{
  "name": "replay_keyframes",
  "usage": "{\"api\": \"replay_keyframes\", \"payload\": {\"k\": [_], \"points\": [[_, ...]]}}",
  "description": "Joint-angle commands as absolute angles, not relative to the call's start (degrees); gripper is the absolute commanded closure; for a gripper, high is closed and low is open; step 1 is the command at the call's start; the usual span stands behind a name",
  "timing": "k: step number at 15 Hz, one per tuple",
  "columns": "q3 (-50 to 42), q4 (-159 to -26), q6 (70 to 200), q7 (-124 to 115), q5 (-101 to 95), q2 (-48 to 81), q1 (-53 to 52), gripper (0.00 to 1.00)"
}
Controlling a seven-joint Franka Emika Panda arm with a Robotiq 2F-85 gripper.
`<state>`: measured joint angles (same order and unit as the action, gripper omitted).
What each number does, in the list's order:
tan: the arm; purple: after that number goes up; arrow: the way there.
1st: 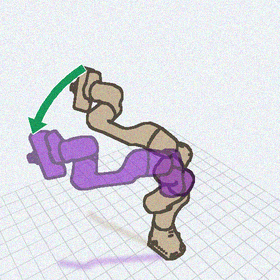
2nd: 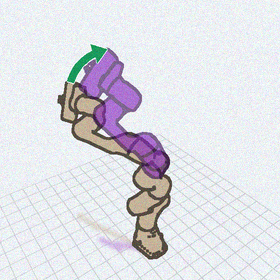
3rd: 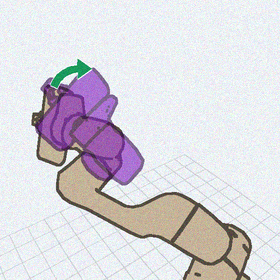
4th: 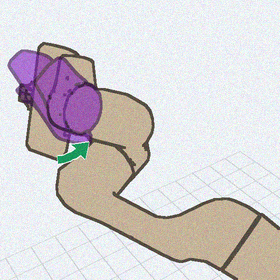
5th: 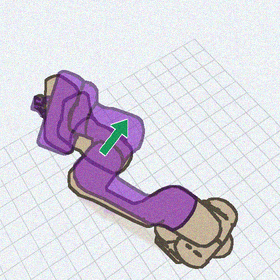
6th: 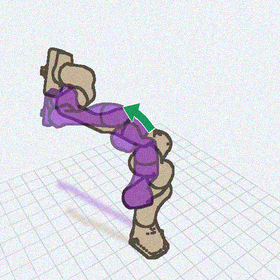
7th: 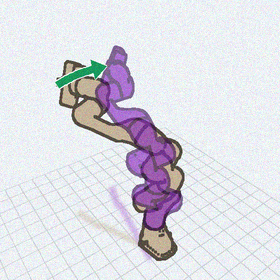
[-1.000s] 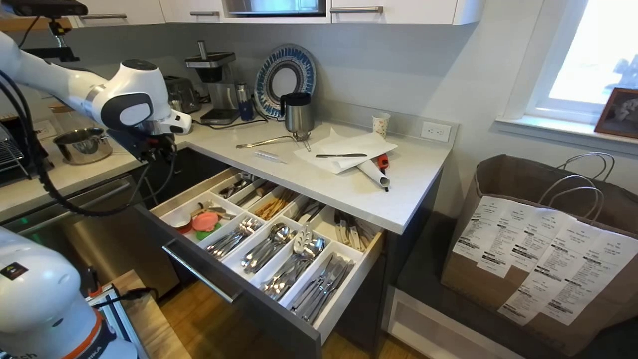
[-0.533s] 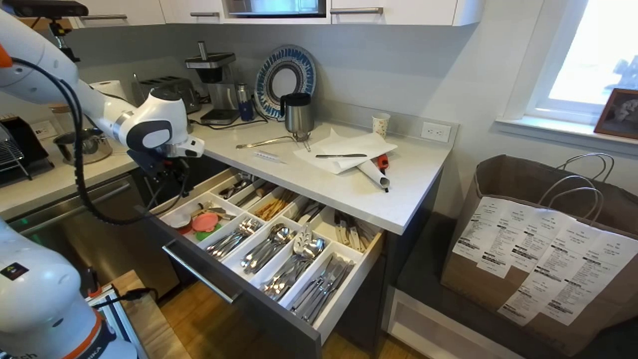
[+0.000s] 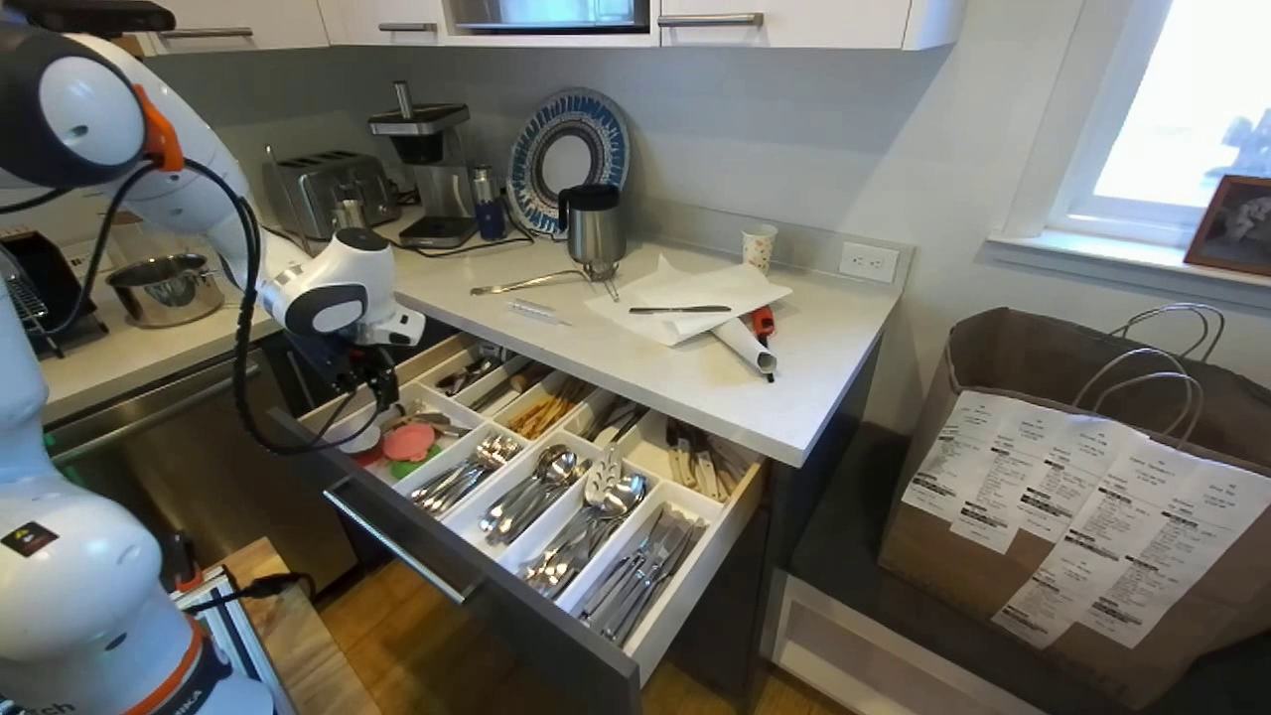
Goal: Remove the syringe from the drawer and then put it on the counter
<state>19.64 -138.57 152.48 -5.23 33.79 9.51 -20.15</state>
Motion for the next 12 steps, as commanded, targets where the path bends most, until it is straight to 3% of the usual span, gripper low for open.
{"api": "replay_keyframes", "payload": {"k": [1, 12], "points": [[20.4, -136.0, 157.0, -5.8, 31.9, 15.5, -19.9, 0.00], [21.0, -135.4, 155.8, -4.5, 32.7, 15.6, -18.5, 0.00]]}}
